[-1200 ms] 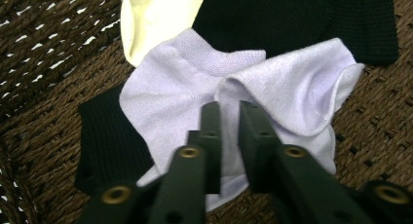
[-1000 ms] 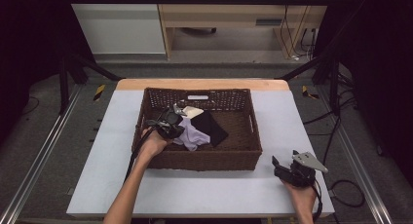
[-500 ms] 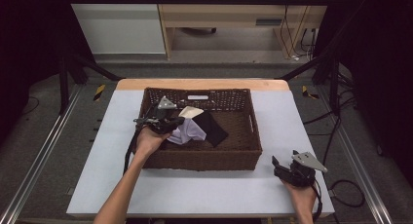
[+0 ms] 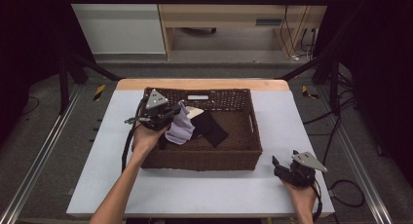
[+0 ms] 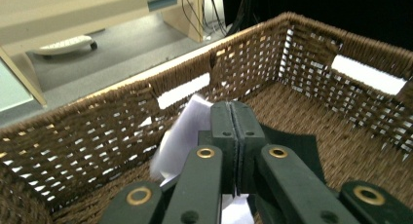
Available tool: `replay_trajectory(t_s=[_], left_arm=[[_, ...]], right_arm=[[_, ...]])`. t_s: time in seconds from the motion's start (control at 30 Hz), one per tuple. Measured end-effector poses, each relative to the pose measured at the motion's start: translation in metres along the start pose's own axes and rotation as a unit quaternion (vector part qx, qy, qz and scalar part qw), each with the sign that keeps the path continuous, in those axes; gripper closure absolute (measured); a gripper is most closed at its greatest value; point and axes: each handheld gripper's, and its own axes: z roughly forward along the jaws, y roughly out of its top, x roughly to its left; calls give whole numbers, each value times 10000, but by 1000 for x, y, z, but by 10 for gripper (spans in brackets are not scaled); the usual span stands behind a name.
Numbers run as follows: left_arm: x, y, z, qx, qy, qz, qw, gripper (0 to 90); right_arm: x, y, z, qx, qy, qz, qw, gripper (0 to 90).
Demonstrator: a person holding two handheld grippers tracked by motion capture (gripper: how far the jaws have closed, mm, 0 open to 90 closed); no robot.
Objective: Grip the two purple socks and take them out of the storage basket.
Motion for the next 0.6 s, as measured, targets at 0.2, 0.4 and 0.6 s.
replay_trajectory(t_s=[0.2,0.4,0.6], left_arm=[[-3,9,-15,-318,-2,-119,9994,884],[-9,15,-30,-542,-62,-193,9983,884],[-19,18,-45,-725,-202,-199,9970,884]], right_arm=[[0,0,0,4,-7,16,10000,212],[0,0,0,7,-19,0,10000,212],[0,0,0,19,-33,-4,10000,212]])
